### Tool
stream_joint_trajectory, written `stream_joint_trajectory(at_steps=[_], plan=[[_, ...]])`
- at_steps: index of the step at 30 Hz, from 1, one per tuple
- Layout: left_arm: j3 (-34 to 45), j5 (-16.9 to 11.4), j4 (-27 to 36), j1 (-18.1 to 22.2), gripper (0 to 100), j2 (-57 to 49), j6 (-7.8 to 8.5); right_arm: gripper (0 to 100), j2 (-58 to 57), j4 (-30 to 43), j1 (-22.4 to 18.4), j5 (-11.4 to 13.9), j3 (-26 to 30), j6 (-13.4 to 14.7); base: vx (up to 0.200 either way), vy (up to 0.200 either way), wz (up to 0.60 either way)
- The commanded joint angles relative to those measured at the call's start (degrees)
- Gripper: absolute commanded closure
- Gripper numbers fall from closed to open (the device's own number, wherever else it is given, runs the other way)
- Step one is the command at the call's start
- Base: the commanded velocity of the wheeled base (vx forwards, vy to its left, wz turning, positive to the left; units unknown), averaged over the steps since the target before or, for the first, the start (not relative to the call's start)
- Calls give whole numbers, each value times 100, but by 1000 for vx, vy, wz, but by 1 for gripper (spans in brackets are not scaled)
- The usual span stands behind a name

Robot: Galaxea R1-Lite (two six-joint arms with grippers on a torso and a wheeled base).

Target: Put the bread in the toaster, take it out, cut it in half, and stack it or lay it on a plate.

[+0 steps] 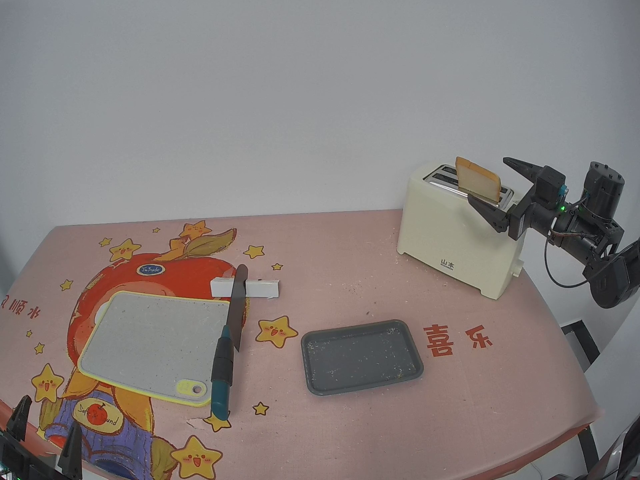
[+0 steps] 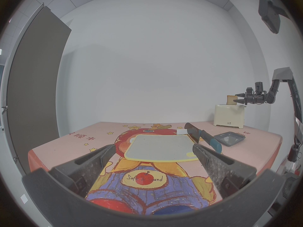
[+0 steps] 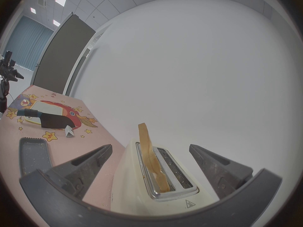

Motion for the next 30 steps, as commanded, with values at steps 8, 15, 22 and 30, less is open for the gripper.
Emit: stream_joint_trajectory(at_steps=[8,15,22,30], plan=[[101,2,-7,1,0,-93,-2,100,98,194,25,1,-134,-21,0,0,0],[101,2,2,1,0,-93,-2,100,54,150,16,1,-73,-21,0,0,0],[101,11,2,1,0,-93,-2,100,-263,176,25,1,-257,94,0,0,0],[101,2,-7,1,0,-93,-2,100,-930,334,121,-34,-108,1025,0,0,0]])
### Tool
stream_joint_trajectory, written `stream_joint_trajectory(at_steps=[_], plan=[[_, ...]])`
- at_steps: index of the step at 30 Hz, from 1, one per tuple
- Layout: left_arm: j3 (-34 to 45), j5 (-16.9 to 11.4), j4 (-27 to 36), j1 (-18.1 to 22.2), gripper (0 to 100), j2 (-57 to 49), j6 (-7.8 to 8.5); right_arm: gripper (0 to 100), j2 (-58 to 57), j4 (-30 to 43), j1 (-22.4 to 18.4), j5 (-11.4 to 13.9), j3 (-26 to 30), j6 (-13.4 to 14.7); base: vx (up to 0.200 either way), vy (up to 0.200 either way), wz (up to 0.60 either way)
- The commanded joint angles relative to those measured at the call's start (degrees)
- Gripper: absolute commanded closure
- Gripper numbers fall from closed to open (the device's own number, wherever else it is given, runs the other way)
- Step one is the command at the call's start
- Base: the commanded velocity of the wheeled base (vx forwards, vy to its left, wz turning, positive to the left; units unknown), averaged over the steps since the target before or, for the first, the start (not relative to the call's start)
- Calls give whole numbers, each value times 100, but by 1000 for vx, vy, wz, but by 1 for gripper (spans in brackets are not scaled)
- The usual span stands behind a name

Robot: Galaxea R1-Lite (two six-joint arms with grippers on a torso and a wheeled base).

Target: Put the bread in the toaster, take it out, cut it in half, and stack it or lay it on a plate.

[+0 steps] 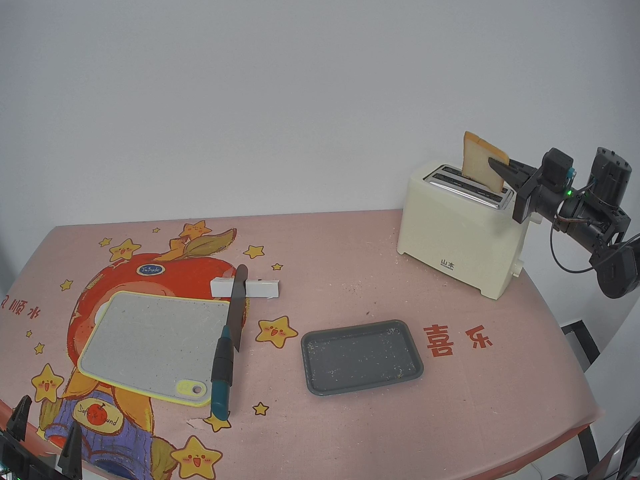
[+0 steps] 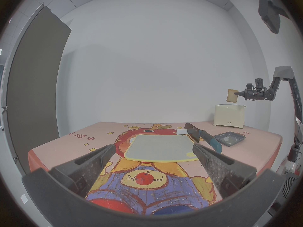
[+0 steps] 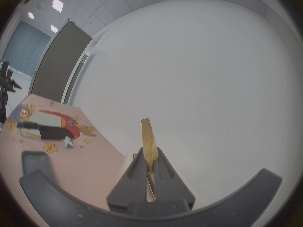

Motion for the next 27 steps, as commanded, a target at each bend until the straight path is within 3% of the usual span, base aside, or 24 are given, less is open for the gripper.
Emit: stream_joint_trajectory(at_steps=[1,2,6,8,10,13,15,18,27], plan=[[101,2,2,1,0,-93,-3,100,-636,194,166,-17,203,494,0,0,0],[101,2,-7,1,0,-93,-3,100,-821,334,263,-26,352,836,0,0,0],[101,2,2,1,0,-93,-3,100,-1216,554,430,-43,669,1619,0,0,0],[101,2,-7,1,0,-93,-3,100,-1278,580,465,-61,713,1759,0,0,0],[101,2,-7,1,0,-93,-3,100,-1366,651,491,-342,897,2049,0,0,0],[101,2,-7,1,0,-93,-3,100,-1357,571,544,-738,1328,2067,0,0,0],[101,2,2,1,0,-93,-3,100,-1348,536,658,-852,1671,2076,0,0,0],[101,2,-7,1,0,-93,-3,100,-1322,422,799,-870,2101,2076,0,0,0],[101,2,2,1,0,-93,-3,100,-1489,238,1388,-1116,2549,2076,0,0,0]])
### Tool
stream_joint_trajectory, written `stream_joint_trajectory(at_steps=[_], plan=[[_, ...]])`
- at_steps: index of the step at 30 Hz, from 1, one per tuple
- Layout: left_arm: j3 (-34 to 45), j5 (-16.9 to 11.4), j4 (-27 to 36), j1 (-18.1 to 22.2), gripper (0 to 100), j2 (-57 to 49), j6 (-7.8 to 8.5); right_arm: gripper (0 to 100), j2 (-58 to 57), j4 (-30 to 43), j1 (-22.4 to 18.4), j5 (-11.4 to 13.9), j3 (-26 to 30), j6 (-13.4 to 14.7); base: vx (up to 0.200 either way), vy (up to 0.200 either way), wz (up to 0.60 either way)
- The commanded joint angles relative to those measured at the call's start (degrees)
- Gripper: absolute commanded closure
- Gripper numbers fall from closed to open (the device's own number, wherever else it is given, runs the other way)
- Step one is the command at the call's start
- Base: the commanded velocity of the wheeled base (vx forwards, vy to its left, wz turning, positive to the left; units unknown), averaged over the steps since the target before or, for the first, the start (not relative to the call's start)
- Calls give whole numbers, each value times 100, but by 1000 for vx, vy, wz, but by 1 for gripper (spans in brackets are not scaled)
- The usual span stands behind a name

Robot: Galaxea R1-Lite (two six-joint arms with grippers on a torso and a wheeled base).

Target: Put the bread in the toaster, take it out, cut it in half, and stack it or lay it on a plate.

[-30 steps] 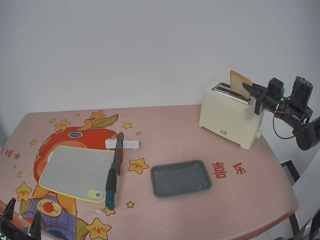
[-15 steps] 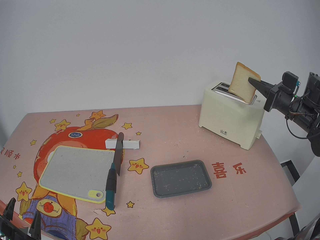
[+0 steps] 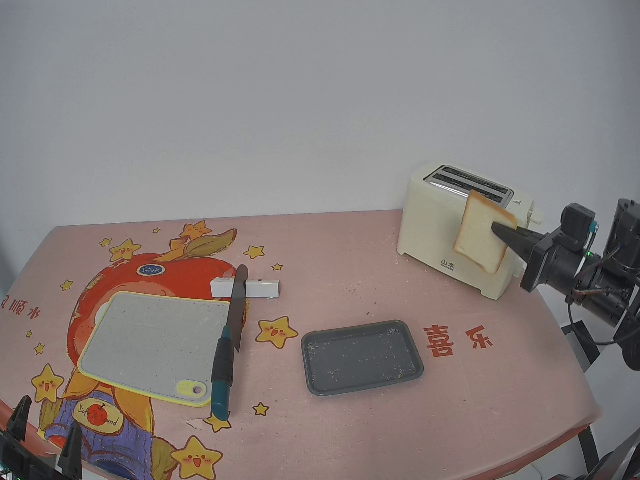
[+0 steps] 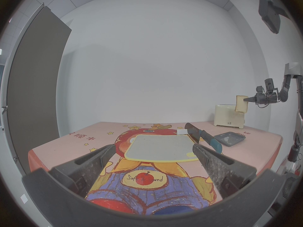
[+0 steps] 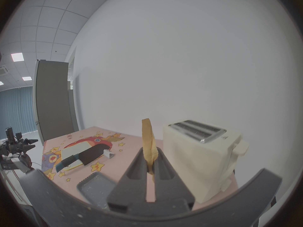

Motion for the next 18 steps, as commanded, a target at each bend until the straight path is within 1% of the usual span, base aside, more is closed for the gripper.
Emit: stream_joint_trajectory(at_steps=[1,4,9,14,16,18], plan=[[101,2,-7,1,0,-93,0,100,-167,-24,387,-144,310,-3,0,0,0],[101,2,2,1,0,-93,0,100,-325,12,510,-162,354,-3,0,0,0],[101,2,-7,1,0,-93,0,100,-536,3,554,-153,283,15,0,0,0],[101,-25,2,-8,0,-93,18,100,-572,3,923,-188,283,173,0,0,0],[101,-25,2,-8,0,-93,18,100,-572,-24,1011,-258,292,173,0,0,0],[101,-25,2,-8,0,-93,18,100,-572,-15,1029,-267,274,173,0,0,0]])
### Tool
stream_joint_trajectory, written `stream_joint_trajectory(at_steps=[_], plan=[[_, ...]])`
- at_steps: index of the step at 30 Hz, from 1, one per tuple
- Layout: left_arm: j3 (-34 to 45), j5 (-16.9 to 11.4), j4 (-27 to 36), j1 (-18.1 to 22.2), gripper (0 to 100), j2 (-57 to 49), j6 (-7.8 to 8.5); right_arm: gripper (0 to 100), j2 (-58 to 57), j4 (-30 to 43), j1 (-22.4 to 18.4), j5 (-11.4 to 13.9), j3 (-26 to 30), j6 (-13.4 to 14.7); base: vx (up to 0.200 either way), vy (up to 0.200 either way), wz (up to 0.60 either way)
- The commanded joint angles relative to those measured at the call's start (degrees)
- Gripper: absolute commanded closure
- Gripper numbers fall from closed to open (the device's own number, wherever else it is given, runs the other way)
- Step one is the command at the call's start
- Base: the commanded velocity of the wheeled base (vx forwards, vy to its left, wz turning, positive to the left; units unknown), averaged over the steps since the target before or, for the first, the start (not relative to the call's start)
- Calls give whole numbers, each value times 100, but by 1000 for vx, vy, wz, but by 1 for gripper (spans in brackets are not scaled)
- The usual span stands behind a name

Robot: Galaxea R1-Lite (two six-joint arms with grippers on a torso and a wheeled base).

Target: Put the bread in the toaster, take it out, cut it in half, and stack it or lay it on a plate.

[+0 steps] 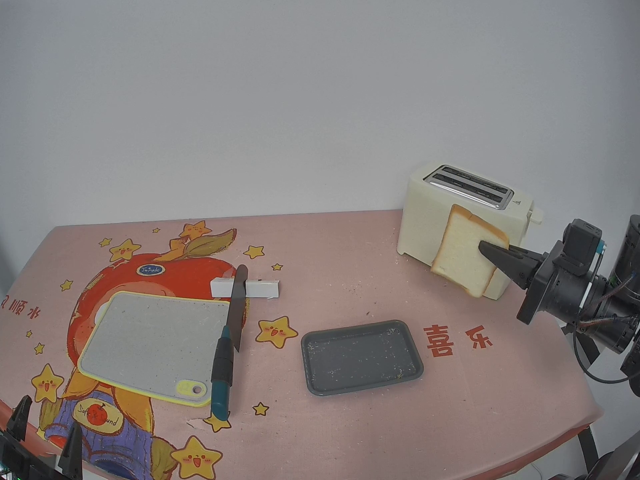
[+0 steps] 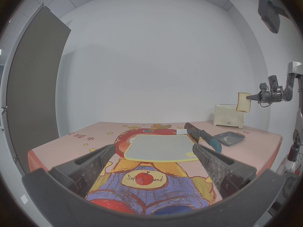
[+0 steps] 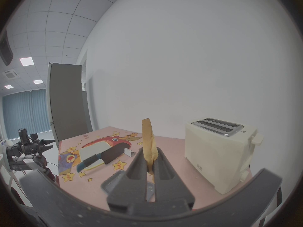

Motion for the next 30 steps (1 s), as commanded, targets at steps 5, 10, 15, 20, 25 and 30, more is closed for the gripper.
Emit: stream_joint_trajectory(at_steps=[5,10,15,20,25,30], plan=[[101,2,1,-4,0,-93,1,100,-46,41,271,-31,46,3,0,0,0],[101,2,1,4,0,-93,-8,100,-46,33,447,-57,107,3,0,120,0],[101,2,1,4,0,-93,1,100,-46,6,526,-84,151,-5,0,200,0],[101,11,1,4,0,-93,1,100,-11,6,561,-84,186,-14,0,0,0],[101,2,1,4,0,-93,-8,100,-11,6,570,-84,186,-14,0,160,0],[101,11,1,4,0,-93,-8,100,-2,41,614,-84,195,-14,0,80,0]])
